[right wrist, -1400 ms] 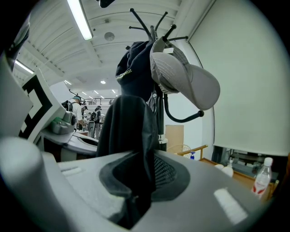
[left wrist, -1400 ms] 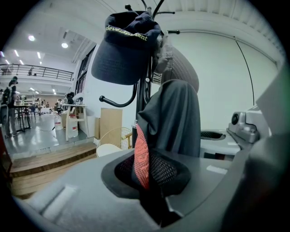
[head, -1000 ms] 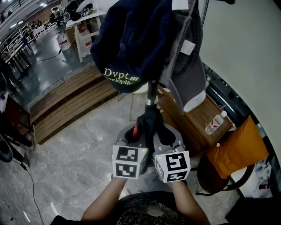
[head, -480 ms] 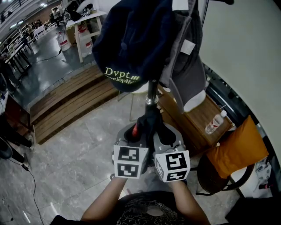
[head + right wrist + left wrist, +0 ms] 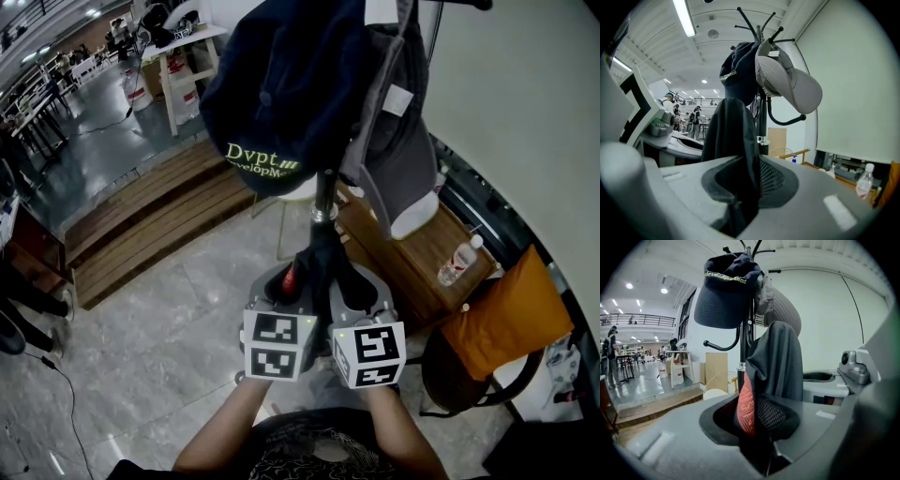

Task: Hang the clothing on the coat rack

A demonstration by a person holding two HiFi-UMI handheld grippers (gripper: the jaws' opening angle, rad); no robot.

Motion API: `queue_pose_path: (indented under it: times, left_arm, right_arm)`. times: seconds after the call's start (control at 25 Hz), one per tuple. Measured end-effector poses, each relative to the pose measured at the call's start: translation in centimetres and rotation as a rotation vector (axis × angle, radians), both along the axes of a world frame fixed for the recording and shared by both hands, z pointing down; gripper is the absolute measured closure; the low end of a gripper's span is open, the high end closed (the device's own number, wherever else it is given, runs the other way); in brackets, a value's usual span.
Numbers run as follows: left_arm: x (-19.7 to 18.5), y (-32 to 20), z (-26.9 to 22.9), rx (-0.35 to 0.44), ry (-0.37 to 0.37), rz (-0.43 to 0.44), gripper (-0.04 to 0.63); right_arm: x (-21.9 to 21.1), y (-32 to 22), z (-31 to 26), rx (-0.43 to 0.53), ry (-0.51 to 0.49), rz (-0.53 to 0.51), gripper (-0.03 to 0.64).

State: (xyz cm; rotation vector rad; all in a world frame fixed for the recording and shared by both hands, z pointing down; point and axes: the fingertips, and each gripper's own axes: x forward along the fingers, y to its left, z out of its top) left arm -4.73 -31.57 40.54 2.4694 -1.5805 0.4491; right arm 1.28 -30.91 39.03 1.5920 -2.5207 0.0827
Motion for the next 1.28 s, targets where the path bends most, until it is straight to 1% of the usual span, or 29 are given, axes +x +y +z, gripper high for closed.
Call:
queue_pose_path:
  times: [0.52, 1.28]
  left_arm:
    - [0.1, 1.2, -0.8, 0.018, 0.009, 0.001, 0.514]
    - [0.1, 3.8, -2.3, 0.046, 0.021, 0.038, 0.515]
  right_arm:
    - [0.2, 1.4, -0.6, 0.015, -0.006, 0.002, 0.548]
    - [-0.1, 3.7, -1.5, 0.015, -0.008, 0.013, 0.548]
